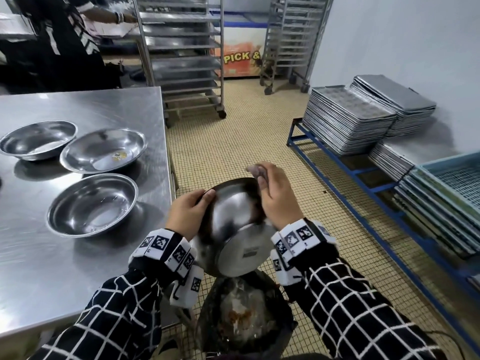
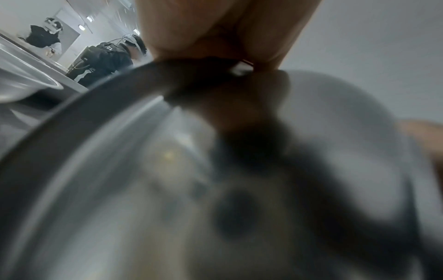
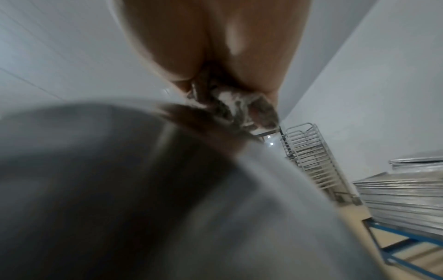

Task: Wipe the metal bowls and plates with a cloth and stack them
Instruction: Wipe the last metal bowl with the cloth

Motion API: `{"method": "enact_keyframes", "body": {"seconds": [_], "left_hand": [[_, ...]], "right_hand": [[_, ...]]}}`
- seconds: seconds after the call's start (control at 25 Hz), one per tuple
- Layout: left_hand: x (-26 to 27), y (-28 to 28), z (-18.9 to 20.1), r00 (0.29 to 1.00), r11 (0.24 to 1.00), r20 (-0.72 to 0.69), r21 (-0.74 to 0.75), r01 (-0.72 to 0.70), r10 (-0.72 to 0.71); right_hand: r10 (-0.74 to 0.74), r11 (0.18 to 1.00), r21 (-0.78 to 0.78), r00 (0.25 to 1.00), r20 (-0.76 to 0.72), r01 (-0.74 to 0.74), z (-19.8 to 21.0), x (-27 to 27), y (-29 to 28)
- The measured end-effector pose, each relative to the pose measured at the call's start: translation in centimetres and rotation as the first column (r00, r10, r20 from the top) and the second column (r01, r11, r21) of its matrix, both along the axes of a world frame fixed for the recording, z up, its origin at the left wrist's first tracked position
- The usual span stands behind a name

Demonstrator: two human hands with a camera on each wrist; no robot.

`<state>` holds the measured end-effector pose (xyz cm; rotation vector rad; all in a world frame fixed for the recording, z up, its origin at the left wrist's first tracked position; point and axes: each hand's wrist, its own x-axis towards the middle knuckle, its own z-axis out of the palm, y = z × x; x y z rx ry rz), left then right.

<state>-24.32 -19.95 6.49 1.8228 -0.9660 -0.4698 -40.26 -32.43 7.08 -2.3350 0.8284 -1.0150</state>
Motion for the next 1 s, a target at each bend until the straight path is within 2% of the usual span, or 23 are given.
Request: {"method": "enact_keyframes", "body": {"seconds": [0.08,0.12,0.2,0.28,0.32,0.36,0.4,0.44,0.48,0.52,0.56,0.64,0.72,0.76,0.8,0.84,0.92,1.0], "left_hand": [[-0.3,-0.5,-0.3,0.998,0.999,0.046,0.006,-0.040,0.039],[-0.4,-0.7,-0.2,0.996,0.999,0.078,0.005,-0.042,0.042],[-0.3,-0.8,-0.2,0.996,0.999,0.084,0.011,-0.039,0.038],[0.0,-0.7,-0.7,0.999,0.999,0.015,-0.011,-0.048,0.048],[0.1,-0.6,-1.0,0.998,0.998,-0.040,-0.026,-0.052,0.051],[0.0,-0.4,-1.3,0.993,0.998,-0.101,-0.041,-0.057,0.052],[0.0,-0.2,-1.5,0.984,0.996,-0.167,-0.054,-0.066,0.056],[-0.1,0.0,-1.4,0.970,0.995,-0.234,-0.067,-0.078,0.060],[-0.1,0.2,-1.2,0.958,0.994,-0.278,-0.072,-0.088,0.065],[0.0,0.3,-0.9,0.951,0.993,-0.302,-0.073,-0.096,0.069],[0.2,0.3,-1.0,0.950,0.992,-0.302,-0.062,-0.107,0.083],[0.5,0.0,-1.3,0.951,0.988,-0.283,-0.054,-0.142,0.121],[0.2,-0.3,-1.2,0.959,0.988,-0.254,-0.059,-0.144,0.124],[0.0,-0.7,-1.0,0.965,0.991,-0.239,-0.052,-0.125,0.109],[-0.3,-0.9,-0.5,0.974,0.994,-0.211,-0.046,-0.095,0.083],[-0.6,-1.1,-0.1,0.981,0.997,-0.181,-0.035,-0.075,0.068],[-1.0,-1.3,0.2,0.988,0.997,-0.140,-0.041,-0.072,0.065],[-0.8,-1.2,-0.4,0.979,0.994,-0.200,-0.090,-0.058,0.039]], "right_hand": [[-0.051,0.992,-0.113,0.998,0.044,0.056,-0.2,1.5,2.9],[-0.070,0.987,-0.143,0.997,-0.018,0.066,-0.5,2.2,4.3],[-0.102,0.988,-0.128,0.980,-0.170,0.081,-1.0,2.7,6.3],[-0.147,0.989,-0.051,0.980,-0.137,0.141,-1.3,2.3,5.9],[-0.184,0.982,0.020,0.981,-0.067,0.186,-1.4,1.8,5.2],[-0.233,0.960,0.154,0.972,-0.021,0.233,-1.5,1.1,4.4],[-0.284,0.900,0.341,0.959,-0.018,0.273,-1.7,0.2,3.3],[-0.311,0.803,0.521,0.949,-0.048,0.289,-2.1,-0.7,2.2],[-0.319,0.717,0.628,0.943,-0.094,0.305,-2.7,-1.5,1.4],[-0.316,0.682,0.659,0.940,-0.125,0.317,-3.2,-2.1,1.0],[-0.329,0.690,0.645,0.936,-0.123,0.328,-3.2,-2.4,1.0],[-0.358,0.786,0.542,0.934,0.006,0.298,-2.5,-1.7,2.1],[-0.282,0.915,0.315,0.958,0.057,0.251,-1.3,0.2,4.7],[-0.230,0.963,0.134,0.973,-0.032,0.232,-0.9,1.2,6.2],[-0.217,0.976,-0.044,0.963,-0.159,0.213,-1.0,2.1,7.6],[-0.227,0.969,-0.155,0.943,-0.244,0.193,-1.6,2.8,8.6],[-0.276,0.957,-0.171,0.922,-0.271,0.236,-2.4,3.2,8.4],[-0.312,0.950,-0.058,0.931,-0.190,0.307,-2.2,2.9,7.1]]}}
